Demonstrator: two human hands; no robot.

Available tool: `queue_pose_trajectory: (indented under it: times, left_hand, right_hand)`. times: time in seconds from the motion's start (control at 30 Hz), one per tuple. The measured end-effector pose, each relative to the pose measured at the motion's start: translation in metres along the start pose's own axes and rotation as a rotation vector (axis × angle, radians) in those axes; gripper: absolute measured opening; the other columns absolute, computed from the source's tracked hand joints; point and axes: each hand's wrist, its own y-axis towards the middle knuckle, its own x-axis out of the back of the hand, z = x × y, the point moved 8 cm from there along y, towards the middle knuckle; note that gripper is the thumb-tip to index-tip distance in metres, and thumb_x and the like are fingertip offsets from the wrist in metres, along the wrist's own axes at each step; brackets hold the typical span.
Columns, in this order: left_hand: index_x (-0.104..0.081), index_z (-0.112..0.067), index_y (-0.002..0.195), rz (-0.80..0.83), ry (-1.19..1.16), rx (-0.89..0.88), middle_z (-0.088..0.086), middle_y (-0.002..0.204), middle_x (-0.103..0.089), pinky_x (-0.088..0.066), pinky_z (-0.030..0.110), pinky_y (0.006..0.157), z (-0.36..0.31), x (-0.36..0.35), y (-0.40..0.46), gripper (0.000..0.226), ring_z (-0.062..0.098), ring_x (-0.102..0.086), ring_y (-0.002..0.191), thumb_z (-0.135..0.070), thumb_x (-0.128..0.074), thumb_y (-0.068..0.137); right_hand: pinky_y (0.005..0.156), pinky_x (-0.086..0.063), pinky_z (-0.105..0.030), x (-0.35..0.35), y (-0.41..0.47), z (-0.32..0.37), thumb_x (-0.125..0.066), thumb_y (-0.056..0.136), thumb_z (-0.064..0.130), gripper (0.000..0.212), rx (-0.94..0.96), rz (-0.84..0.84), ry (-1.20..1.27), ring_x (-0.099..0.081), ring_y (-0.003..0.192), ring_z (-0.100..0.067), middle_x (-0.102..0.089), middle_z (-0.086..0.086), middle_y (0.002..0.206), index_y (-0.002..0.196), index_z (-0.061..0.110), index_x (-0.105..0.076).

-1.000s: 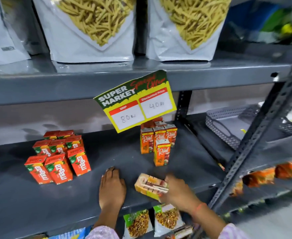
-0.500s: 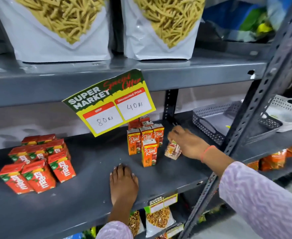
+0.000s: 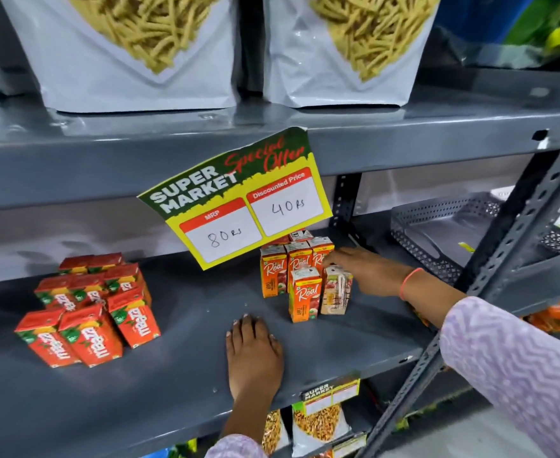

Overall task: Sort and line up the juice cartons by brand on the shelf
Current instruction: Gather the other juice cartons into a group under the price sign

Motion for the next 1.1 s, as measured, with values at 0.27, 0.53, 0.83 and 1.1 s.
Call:
queue_pose_trajectory:
  times: [0.27,0.53,0.83,1.1]
  left_hand:
    - [-0.022,-0.015,0.144,0.003,0.009,0.003,0.006,0.155,-0.022,-0.009,0.038,0.12,0.0,-0.001,-0.001,0.051,0.024,-0.014,0.144,-0.033,-0.024,0.096]
    - [-0.02,-0.014,0.145,0.014,0.019,-0.01,0.006,0.156,-0.019,-0.008,0.038,0.12,-0.001,0.0,-0.001,0.052,0.024,-0.013,0.145,-0.034,-0.023,0.096]
    - [-0.02,-0.015,0.145,0.031,-0.008,-0.008,0.006,0.156,-0.019,-0.007,0.038,0.12,-0.001,0.0,-0.001,0.051,0.024,-0.012,0.145,-0.033,-0.024,0.097]
    - [-0.016,-0.015,0.147,0.091,-0.268,-0.04,0.004,0.157,-0.019,-0.01,0.036,0.119,-0.021,-0.003,0.007,0.064,0.023,-0.015,0.145,-0.041,-0.041,0.094]
  right_hand:
    - [0.053,-0.037,-0.012,0.012,0.015,-0.003,-0.069,0.076,0.009,0.046,-0.099,0.132,-0.011,-0.055,0.071,-0.012,-0.067,-0.01,0.102,0.12,0.016,-0.057]
    - [0.092,-0.042,-0.032,0.007,0.017,-0.003,-0.073,0.073,0.02,0.062,-0.165,0.134,0.006,-0.052,0.115,-0.028,-0.054,-0.009,0.129,0.128,0.02,-0.048]
    - [0.07,-0.042,-0.029,0.012,0.019,-0.006,-0.067,0.079,0.017,0.035,-0.212,-0.017,-0.08,-0.062,0.094,-0.029,-0.066,-0.014,0.109,0.111,0.008,-0.058]
    - [0.101,-0.045,-0.042,-0.031,-0.011,-0.042,-0.079,0.069,0.015,0.09,-0.456,-0.318,0.811,-0.055,0.117,-0.025,-0.055,-0.011,0.128,0.143,0.023,-0.027]
